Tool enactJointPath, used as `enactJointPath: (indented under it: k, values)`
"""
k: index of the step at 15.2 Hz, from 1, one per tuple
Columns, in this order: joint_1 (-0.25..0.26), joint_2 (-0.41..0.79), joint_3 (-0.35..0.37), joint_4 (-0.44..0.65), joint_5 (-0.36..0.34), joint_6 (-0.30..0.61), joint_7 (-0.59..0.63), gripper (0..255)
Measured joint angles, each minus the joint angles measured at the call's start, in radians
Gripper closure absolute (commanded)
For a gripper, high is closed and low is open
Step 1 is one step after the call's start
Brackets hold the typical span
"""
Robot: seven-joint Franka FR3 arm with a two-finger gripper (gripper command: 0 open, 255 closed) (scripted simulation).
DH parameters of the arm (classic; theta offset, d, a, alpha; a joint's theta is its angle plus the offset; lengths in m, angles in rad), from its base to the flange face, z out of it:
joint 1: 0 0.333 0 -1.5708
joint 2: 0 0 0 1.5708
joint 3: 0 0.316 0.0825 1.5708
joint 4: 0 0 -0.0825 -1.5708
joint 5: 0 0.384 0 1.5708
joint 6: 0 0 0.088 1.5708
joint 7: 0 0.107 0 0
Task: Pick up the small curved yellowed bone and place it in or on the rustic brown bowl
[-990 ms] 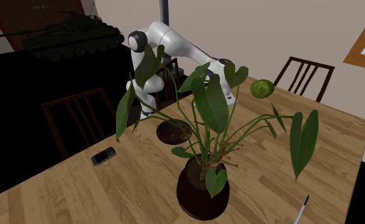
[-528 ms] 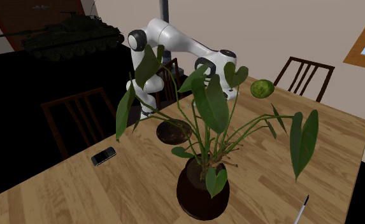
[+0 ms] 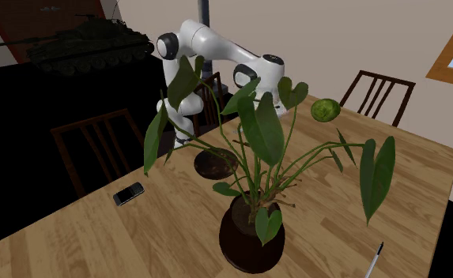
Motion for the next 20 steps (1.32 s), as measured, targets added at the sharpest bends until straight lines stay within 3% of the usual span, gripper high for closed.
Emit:
enactJointPath:
  k: [5, 11, 20]
  values:
    - [-0.031, -0.127, -0.096, -0.123, 0.056, 0.017, -0.154, 255]
    - [-0.069, -0.227, -0.215, -0.23, 0.072, 0.03, -0.323, 255]
    - [-0.072, -0.223, -0.219, -0.335, 0.072, 0.138, -0.337, 255]
